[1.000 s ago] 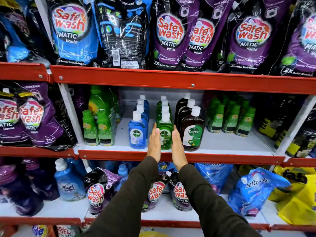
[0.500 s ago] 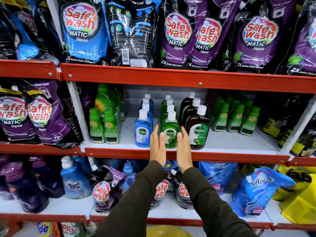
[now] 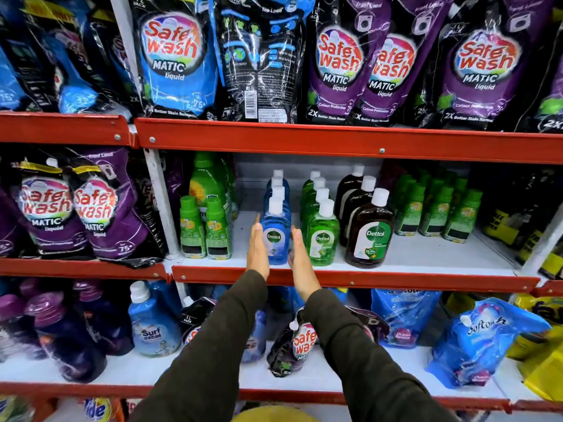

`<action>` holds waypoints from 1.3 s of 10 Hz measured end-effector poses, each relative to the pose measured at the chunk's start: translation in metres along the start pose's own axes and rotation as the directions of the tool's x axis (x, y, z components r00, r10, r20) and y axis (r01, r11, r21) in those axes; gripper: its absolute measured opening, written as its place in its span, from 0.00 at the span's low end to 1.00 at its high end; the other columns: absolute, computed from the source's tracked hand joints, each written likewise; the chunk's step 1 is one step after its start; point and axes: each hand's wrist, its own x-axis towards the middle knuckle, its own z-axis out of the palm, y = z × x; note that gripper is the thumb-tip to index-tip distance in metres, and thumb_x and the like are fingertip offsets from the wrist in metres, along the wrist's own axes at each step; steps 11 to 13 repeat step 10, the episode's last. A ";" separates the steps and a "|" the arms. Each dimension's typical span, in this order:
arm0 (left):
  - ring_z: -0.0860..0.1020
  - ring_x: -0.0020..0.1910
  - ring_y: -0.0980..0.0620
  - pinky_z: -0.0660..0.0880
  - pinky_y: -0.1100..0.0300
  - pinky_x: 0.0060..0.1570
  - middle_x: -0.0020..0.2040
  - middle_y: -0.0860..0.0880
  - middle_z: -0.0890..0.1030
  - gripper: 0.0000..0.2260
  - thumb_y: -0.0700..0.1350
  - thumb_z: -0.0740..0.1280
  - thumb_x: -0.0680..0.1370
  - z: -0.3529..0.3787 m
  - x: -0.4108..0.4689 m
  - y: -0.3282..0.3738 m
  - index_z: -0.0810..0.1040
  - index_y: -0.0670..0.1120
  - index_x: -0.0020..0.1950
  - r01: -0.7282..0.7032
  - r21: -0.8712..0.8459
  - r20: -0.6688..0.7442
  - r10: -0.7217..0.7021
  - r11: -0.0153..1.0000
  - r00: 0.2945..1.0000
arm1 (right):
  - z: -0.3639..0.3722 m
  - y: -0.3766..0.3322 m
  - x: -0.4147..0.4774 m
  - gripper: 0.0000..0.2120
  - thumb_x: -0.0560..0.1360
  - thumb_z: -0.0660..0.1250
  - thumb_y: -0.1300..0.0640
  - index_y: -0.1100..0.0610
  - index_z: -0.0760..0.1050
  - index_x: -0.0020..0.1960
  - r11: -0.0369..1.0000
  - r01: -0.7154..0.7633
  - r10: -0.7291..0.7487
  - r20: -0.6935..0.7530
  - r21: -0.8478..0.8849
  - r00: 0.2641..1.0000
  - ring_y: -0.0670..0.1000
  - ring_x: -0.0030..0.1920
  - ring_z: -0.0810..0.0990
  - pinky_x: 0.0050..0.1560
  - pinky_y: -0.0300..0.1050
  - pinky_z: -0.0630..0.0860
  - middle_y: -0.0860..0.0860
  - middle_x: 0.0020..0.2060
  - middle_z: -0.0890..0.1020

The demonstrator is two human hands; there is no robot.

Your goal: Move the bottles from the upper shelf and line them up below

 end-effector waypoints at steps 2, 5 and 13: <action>0.71 0.76 0.41 0.66 0.39 0.77 0.77 0.39 0.71 0.23 0.51 0.49 0.87 0.001 -0.011 0.004 0.61 0.46 0.82 -0.051 -0.034 0.006 0.051 0.998 0.999 | 0.002 0.000 0.000 0.48 0.68 0.56 0.24 0.50 0.61 0.80 1.000 -0.007 0.009 -0.044 0.027 0.999 0.49 0.77 0.68 0.81 0.53 0.61 0.50 0.78 0.70; 0.67 0.79 0.43 0.63 0.42 0.79 0.80 0.41 0.66 0.22 0.48 0.51 0.88 0.001 -0.020 0.007 0.57 0.47 0.83 -0.135 0.103 0.049 0.130 0.986 0.990 | -0.001 -0.002 -0.001 0.45 0.71 0.56 0.26 0.48 0.58 0.81 0.999 0.008 -0.009 -0.040 -0.041 0.999 0.46 0.79 0.64 0.82 0.54 0.58 0.47 0.80 0.66; 0.62 0.80 0.49 0.58 0.50 0.81 0.83 0.43 0.61 0.24 0.50 0.51 0.87 0.002 -0.025 0.006 0.55 0.47 0.83 -0.141 0.201 0.016 0.141 0.969 0.990 | -0.021 0.003 -0.002 0.41 0.77 0.53 0.30 0.47 0.48 0.83 0.997 0.000 0.006 0.081 -0.076 0.997 0.46 0.80 0.59 0.81 0.50 0.56 0.46 0.82 0.56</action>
